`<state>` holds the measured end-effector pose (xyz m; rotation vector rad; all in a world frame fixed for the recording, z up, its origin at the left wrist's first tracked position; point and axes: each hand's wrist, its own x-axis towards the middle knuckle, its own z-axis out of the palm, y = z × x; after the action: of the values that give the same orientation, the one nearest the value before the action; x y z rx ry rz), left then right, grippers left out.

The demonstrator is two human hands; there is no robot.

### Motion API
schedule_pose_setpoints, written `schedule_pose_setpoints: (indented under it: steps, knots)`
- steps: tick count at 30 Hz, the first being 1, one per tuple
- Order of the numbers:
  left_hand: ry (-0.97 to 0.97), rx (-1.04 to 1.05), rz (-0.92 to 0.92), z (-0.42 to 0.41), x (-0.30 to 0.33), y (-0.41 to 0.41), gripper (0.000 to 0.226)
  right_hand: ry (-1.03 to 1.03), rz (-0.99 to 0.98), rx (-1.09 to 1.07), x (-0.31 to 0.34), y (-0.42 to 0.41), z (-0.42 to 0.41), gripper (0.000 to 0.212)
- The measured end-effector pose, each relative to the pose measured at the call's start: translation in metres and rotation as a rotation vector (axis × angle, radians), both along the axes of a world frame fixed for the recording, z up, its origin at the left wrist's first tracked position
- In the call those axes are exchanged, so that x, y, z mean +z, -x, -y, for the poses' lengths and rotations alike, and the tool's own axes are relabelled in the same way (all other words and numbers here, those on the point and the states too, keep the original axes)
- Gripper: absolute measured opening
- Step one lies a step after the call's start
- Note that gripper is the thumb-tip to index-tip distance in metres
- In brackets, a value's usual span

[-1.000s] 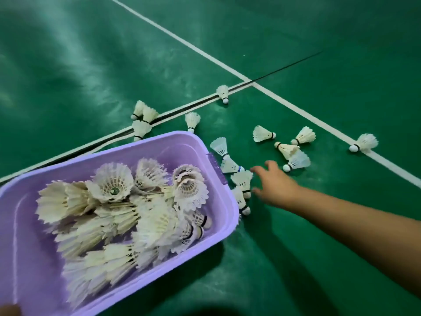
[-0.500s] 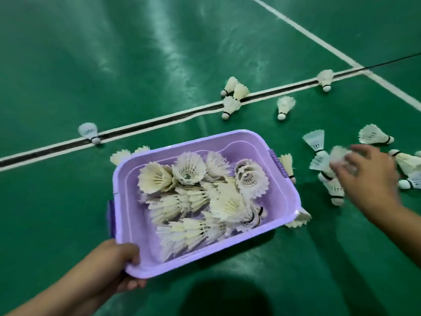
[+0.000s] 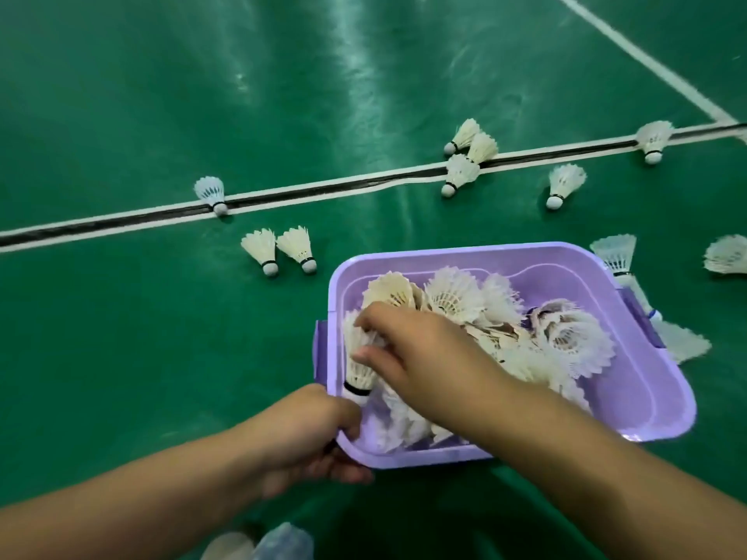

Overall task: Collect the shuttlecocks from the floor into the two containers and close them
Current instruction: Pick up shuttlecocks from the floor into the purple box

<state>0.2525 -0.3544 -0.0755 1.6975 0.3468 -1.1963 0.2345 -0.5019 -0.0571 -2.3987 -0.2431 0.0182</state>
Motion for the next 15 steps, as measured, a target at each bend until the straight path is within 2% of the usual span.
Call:
schedule_pose_setpoints:
  steps: [6, 11, 13, 15]
  knots:
    - [0.021, -0.027, -0.067, -0.002, 0.005, -0.002, 0.026, 0.208, -0.260, 0.254, -0.022, 0.004, -0.007, 0.003]
    - [0.013, -0.018, -0.064, -0.004, 0.004, -0.004, 0.026, 0.411, -0.427, 0.478, -0.031, -0.001, -0.014, 0.016]
    - [0.017, -0.015, -0.072, -0.006, 0.004, -0.005, 0.029, 0.325, -0.517, 0.494, -0.028, -0.004, -0.013, 0.011]
    - [0.022, 0.001, -0.074, -0.008, 0.006, -0.005, 0.029, 0.140, -0.660, 0.469, -0.020, -0.003, -0.008, 0.020]
